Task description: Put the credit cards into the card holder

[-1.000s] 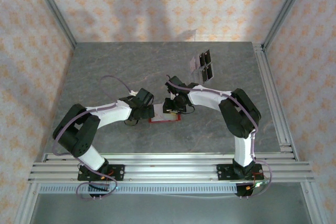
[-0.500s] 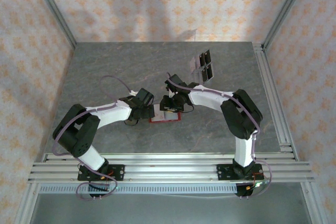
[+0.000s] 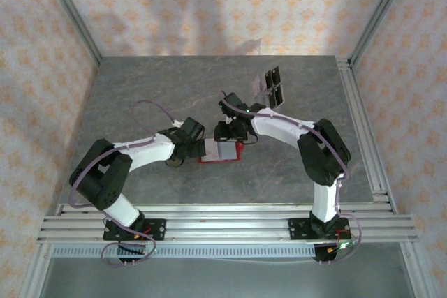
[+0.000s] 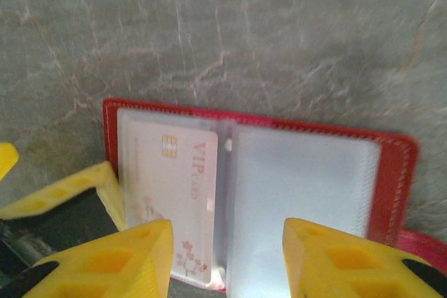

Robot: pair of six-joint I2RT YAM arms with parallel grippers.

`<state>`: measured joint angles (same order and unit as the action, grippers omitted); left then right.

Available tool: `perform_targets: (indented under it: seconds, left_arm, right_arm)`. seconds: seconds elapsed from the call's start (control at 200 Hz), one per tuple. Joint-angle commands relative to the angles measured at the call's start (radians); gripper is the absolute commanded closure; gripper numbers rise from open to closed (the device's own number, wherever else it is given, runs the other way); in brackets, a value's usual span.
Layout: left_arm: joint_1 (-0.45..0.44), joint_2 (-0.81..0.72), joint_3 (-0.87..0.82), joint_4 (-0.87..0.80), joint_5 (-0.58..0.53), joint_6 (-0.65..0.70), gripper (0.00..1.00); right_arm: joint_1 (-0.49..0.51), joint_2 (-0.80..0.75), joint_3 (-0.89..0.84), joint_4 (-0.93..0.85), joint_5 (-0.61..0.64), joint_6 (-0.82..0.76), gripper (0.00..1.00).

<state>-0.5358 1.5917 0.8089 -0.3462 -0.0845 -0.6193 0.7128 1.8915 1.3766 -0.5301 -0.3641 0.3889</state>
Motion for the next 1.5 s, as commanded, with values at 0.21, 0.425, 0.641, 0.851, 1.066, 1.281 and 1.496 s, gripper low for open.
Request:
perform_targets:
  seconds: [0.21, 0.425, 0.641, 0.851, 1.066, 1.281, 1.496]
  left_arm:
    - [0.003, -0.007, -0.006, -0.009, -0.012, 0.015, 0.0]
    - [0.002, -0.006, 0.001, -0.013, -0.014, 0.02, 0.0]
    - [0.003, 0.0, 0.006, -0.011, -0.014, 0.021, 0.0]
    - [0.003, 0.005, 0.007, -0.006, -0.011, 0.021, 0.0]
    - [0.003, 0.014, 0.003, 0.0, -0.01, 0.023, 0.0]
    - [0.003, 0.006, 0.004, 0.001, -0.008, 0.021, 0.0]
    - [0.002, -0.091, -0.004, -0.048, -0.032, 0.044, 0.0]
  right_arm:
    - [-0.024, 0.087, 0.096, -0.097, 0.072, -0.098, 0.54]
    - [-0.024, 0.115, 0.073, -0.085, 0.076, -0.1, 0.54]
    - [-0.024, 0.132, 0.034, -0.062, 0.046, -0.087, 0.54]
    - [-0.019, 0.121, -0.015, -0.013, -0.028, -0.048, 0.54]
    - [-0.003, 0.116, -0.024, 0.021, -0.093, -0.011, 0.54]
    - [0.002, 0.118, -0.025, 0.053, -0.131, 0.022, 0.55]
    - [0.002, 0.122, -0.026, 0.053, -0.125, 0.024, 0.55]
